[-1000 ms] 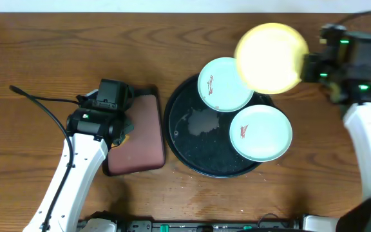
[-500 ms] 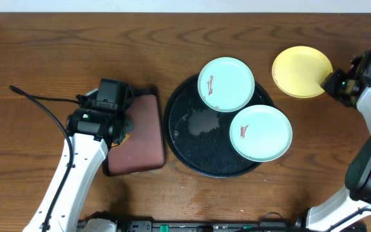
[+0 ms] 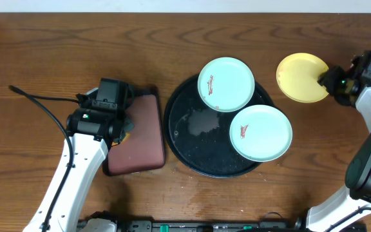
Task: Clean dirty plates on tray and stack at the side
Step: 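Carry the yellow plate right and set it on the table, then move the right gripper back and grasp the upper green plate rim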
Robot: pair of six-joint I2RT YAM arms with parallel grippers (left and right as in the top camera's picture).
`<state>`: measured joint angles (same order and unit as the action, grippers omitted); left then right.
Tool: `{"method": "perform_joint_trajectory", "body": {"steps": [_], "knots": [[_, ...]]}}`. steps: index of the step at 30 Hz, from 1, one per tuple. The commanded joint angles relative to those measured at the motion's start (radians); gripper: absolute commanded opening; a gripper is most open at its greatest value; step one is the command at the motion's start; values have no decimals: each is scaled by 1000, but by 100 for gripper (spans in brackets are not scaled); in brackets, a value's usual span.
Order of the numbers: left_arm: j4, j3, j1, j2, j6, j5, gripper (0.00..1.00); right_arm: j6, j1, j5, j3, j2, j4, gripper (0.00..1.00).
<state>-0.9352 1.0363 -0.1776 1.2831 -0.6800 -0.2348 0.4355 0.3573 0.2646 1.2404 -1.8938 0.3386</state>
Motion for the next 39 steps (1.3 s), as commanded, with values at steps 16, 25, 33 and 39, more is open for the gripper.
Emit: {"method": "perform_joint_trajectory", "body": {"steps": [16,25,33,39], "knots": [[21,-5,4,4,-5,47,7,-132,-476,-194,1,3,48,56],[25,-5,4,10,-5,47,7,-85,-552,-257,1,-10,16,51],[26,-5,4,68,-5,47,7,-95,-574,-275,1,-58,-24,45],[26,-5,4,95,-5,47,7,-96,-574,-271,1,-110,-53,40]]}}
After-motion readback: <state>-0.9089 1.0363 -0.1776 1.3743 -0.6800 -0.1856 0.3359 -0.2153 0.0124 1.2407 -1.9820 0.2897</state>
